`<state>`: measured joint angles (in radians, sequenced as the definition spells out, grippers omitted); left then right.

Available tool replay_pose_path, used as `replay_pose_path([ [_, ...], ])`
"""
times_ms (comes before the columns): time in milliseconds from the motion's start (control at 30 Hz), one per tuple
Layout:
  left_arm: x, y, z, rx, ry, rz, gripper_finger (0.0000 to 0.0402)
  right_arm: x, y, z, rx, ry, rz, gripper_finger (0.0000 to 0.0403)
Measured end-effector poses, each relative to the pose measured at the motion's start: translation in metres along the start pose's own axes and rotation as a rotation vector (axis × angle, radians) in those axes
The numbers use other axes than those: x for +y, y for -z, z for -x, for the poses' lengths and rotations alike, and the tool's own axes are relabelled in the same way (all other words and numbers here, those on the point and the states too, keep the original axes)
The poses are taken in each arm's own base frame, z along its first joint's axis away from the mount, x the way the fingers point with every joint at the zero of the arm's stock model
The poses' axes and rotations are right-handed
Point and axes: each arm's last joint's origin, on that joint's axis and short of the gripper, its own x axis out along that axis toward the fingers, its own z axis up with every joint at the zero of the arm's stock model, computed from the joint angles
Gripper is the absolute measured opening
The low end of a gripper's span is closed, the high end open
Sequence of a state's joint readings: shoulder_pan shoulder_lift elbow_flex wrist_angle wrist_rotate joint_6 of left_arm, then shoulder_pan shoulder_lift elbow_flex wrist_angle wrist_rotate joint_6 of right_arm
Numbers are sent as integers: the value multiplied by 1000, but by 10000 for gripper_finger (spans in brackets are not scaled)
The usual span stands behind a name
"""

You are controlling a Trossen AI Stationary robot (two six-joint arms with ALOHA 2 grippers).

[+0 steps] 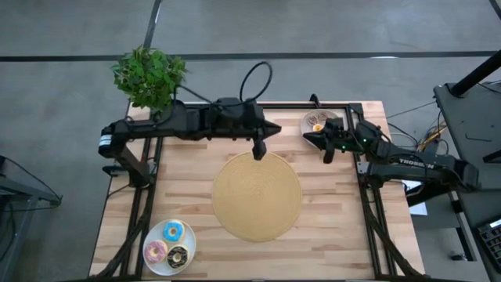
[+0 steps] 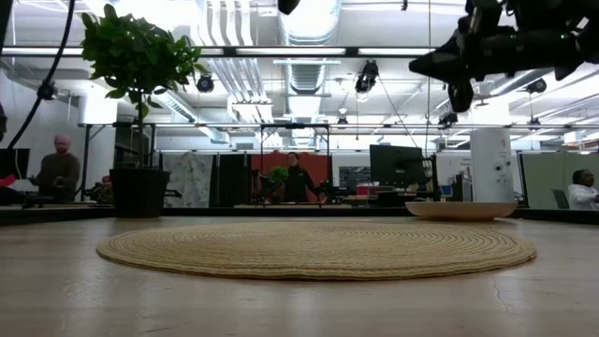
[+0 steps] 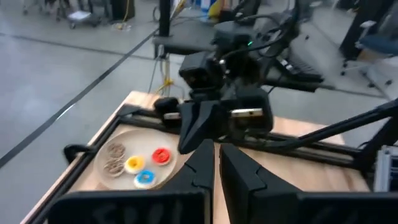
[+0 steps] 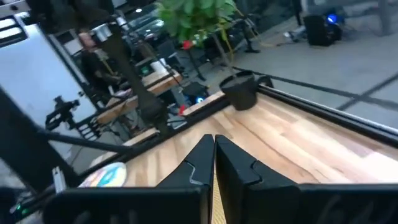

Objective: Pick & Place donuts
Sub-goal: Return to Home Position

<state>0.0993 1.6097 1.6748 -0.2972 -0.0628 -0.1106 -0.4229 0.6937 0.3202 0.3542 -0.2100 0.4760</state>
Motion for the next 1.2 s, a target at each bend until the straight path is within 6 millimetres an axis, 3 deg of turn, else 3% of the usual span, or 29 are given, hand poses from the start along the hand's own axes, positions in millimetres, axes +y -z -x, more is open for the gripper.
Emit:
replay_pose_path([
  [267,-11,20,25,-151,56,20,0,9,-2,-1,-31,-64,-16,8],
  [567,-2,49,75,-308,78,78,0,9,-1,-1,-15,-71,-346,9],
  [767,3,65,102,-329,92,143,0,9,-1,-1,-3,-71,-479,9],
  [933,7,79,113,-318,68,78,0,9,0,-1,5,-72,-441,9],
  [1200,12,119,120,-203,60,130,0,14,1,0,48,-174,-162,9],
])
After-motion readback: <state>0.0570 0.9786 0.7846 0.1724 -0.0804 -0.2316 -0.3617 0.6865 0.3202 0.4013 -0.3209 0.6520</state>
